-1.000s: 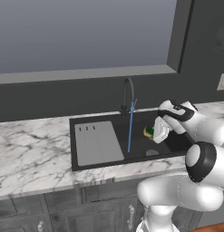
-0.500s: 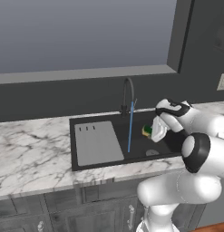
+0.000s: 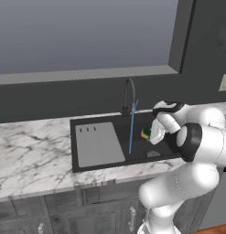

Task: Soak the sponge with water for a few seconds and then drop it inside the sink.

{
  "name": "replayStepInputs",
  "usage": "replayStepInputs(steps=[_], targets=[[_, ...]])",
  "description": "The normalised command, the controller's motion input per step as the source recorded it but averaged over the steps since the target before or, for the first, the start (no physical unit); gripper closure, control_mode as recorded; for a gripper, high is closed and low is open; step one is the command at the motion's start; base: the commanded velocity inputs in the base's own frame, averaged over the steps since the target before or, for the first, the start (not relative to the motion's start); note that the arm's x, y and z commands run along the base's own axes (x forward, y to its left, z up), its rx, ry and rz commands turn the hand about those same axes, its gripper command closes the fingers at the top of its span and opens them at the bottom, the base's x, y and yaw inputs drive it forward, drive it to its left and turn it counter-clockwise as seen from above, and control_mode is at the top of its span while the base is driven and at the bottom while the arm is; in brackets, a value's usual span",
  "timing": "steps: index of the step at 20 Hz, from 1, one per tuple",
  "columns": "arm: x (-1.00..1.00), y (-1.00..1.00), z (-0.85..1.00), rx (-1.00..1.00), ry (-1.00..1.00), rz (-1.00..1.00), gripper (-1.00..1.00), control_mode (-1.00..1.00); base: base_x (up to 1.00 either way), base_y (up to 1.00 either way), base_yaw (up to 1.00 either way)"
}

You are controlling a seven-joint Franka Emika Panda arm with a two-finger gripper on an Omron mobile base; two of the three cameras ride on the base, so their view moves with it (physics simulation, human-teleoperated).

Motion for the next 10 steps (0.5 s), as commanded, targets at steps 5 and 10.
replayStepInputs(steps=[5, 10], targets=[[0.28, 0.0, -0.12, 0.0, -0.01, 0.0, 1.0, -1.0, 0.0, 0.0, 0.0], [0.12, 0.0, -0.01, 0.05, 0.0, 0.0, 1.0, -1.0, 0.0, 0.0, 0.0]])
